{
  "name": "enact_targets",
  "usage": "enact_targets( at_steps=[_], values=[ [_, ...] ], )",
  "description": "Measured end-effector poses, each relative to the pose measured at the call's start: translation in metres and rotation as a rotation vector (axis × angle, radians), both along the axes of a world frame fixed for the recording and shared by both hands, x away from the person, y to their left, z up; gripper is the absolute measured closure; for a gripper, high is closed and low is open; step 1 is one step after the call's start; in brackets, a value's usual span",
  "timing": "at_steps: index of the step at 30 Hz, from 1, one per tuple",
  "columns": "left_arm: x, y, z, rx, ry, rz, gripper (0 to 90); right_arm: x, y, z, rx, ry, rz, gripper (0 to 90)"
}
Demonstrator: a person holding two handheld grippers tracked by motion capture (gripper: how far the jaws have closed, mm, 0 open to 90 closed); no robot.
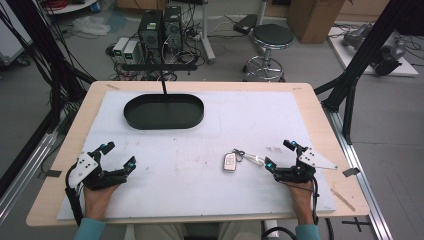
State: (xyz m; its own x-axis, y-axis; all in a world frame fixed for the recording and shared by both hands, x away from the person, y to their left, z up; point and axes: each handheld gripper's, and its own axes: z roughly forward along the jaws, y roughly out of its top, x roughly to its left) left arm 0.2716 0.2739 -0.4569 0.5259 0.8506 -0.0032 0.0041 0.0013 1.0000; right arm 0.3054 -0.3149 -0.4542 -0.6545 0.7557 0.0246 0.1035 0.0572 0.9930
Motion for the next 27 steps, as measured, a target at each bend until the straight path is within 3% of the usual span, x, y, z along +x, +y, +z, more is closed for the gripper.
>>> enact_targets(
  at_steps=[27],
  values=[
    [-0.0013,0.001,-0.0007,-0.011,-0.016,0.003,8.1,0.0006,0.0003,0.0001,0.0,0.004,-0.014,1.4]
  ],
)
